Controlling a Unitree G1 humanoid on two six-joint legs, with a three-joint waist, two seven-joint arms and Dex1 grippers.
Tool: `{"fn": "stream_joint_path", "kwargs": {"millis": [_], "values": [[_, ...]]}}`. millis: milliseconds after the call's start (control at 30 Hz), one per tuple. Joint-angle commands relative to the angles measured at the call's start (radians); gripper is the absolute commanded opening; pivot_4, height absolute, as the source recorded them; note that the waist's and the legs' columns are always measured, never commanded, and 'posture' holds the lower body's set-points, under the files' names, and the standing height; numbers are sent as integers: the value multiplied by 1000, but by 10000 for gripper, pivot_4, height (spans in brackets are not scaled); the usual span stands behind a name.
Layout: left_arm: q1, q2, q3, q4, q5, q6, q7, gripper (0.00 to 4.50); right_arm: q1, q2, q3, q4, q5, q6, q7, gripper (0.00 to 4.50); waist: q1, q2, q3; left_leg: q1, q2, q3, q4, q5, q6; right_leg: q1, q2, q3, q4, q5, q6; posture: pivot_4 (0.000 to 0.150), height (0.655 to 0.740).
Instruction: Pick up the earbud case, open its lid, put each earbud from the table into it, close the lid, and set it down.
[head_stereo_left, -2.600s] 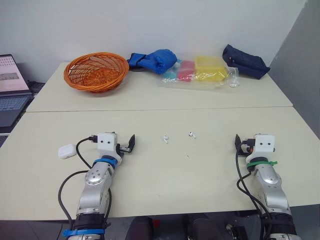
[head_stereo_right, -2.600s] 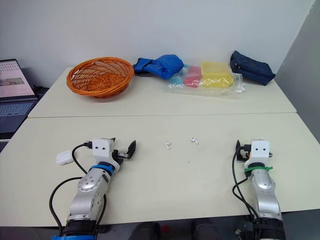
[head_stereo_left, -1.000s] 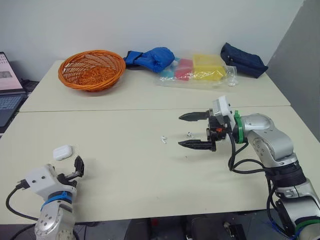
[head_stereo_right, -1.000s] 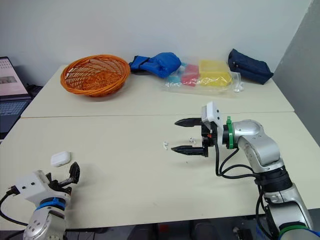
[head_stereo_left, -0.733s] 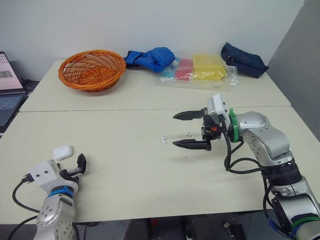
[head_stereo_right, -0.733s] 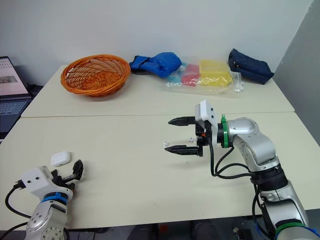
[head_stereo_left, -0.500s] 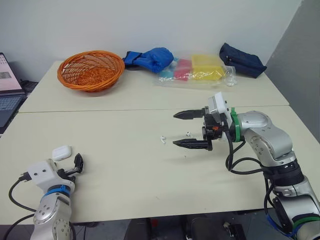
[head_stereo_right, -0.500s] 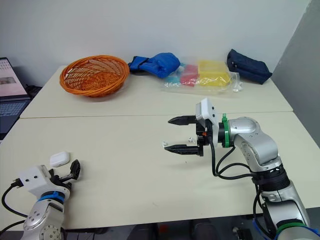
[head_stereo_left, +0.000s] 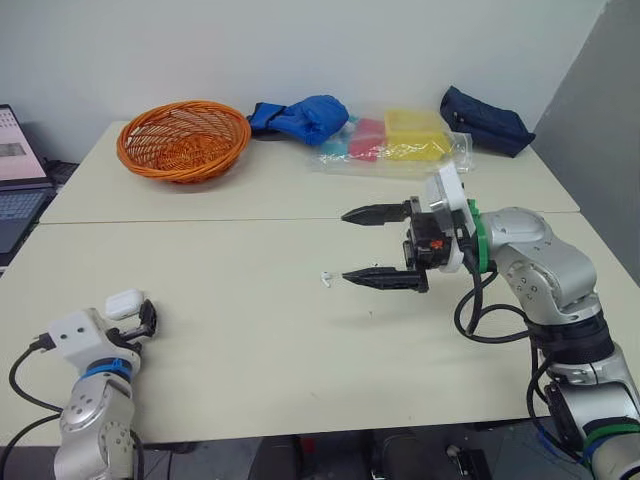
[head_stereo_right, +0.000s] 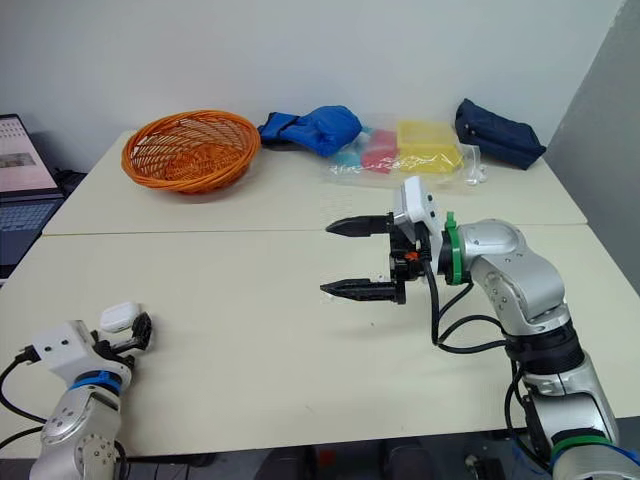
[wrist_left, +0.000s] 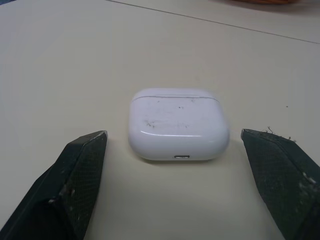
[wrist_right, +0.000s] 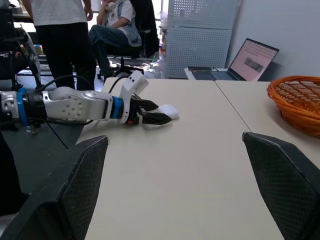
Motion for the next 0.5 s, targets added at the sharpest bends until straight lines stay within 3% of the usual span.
{"fn": "stream_joint_path", "kwargs": {"millis": [33, 333, 500], "values": [[-15, 15, -5, 36, 20, -12, -8, 44835, -16, 4, -26, -7, 9, -9, -6, 45000, 0, 0, 0, 0, 0, 0, 0, 0, 0, 0, 0, 0, 0, 0, 0, 1500, 7400], [-81, 16, -28, 96, 50, -22, -10, 44835, -25, 2, -24, 39, -10, -37, 6, 45000, 3, 0, 0, 0, 0, 0, 0, 0, 0, 0, -1, 0, 0, 1, 1, 1500, 7400], [-80, 25, -37, 111, 66, -30, -28, 32407, -30, 0, -28, 29, -9, -27, 0, 45000, 3, 0, 0, -1, 0, 0, 0, 0, 0, 0, -1, 0, 0, 1, 1, 1500, 7400]]}}
